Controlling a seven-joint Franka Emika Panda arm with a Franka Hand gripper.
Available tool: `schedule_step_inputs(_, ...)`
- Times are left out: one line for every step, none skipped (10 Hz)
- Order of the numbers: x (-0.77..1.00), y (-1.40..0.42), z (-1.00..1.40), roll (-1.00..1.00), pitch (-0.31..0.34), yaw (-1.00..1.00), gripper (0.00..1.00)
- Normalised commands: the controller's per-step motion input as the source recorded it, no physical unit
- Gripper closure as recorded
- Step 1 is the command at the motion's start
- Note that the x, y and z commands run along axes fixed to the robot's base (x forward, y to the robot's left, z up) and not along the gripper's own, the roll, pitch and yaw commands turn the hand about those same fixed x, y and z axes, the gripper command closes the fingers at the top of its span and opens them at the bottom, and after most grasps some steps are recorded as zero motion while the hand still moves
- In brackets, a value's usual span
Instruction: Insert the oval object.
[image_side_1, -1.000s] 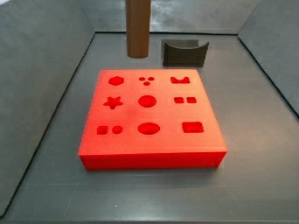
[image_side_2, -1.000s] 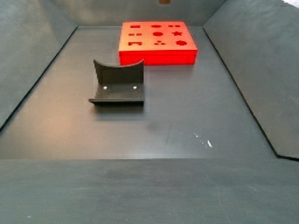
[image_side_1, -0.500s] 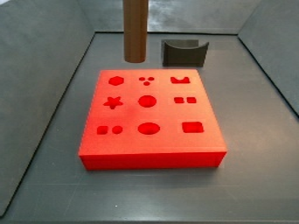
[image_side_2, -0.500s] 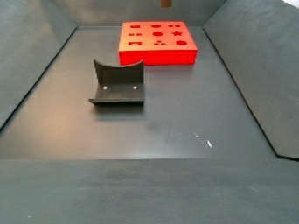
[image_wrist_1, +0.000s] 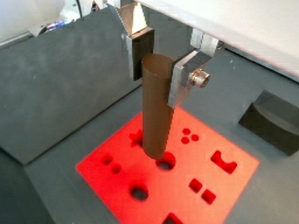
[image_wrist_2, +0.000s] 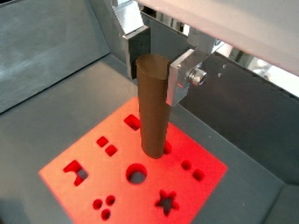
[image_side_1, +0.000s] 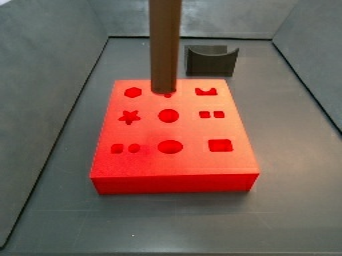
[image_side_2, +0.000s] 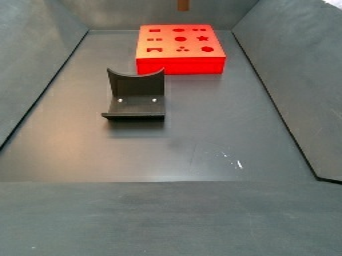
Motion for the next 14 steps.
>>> schedule_step_inputs(0.36, -0.26, -0.17, 0.00, 0.000, 0.00, 1.00)
schedule_step_inputs(0.24, -0.18, -0.23, -0.09, -0.067, 0.00, 1.00)
schedule_step_inputs(0.20, -0.19, -0.23, -0.14, -0.100, 0.00, 1.00)
schedule_step_inputs(0.12, -0.13, -0.13, -0.08, -0.051, 0.00, 1.00)
schedule_step_inputs(0.00, 0.00, -0.01, -0.03, 0.000, 0.00, 1.00)
schedule_step_inputs(0.02, -0.05, -0.11, -0.11, -0.061, 0.00, 1.00)
schedule_step_inputs(0.00, -0.13, -0.28, -0.08, -0.121, 0.00, 1.00)
schedule_step_inputs(0.02, -0.16, -0.43, 0.00, -0.147, 0.00, 1.00)
schedule_step_inputs(0.02, -0.20, -0.44, 0.00, -0.149, 0.00, 1.00)
schedule_step_inputs(0.04, -0.18, -0.33, 0.00, -0.099, 0.00, 1.00)
schedule_step_inputs(0.11, -0.17, -0.24, 0.05, -0.043, -0.17, 1.00)
schedule_step_inputs(0.08, -0.08, -0.14, 0.13, 0.000, -0.25, 1.00)
schedule_step_inputs(0.01, -0.06, -0.05, 0.21, 0.039, -0.34, 1.00)
schedule_step_inputs(0.04, -0.03, -0.03, 0.15, 0.036, -0.29, 1.00)
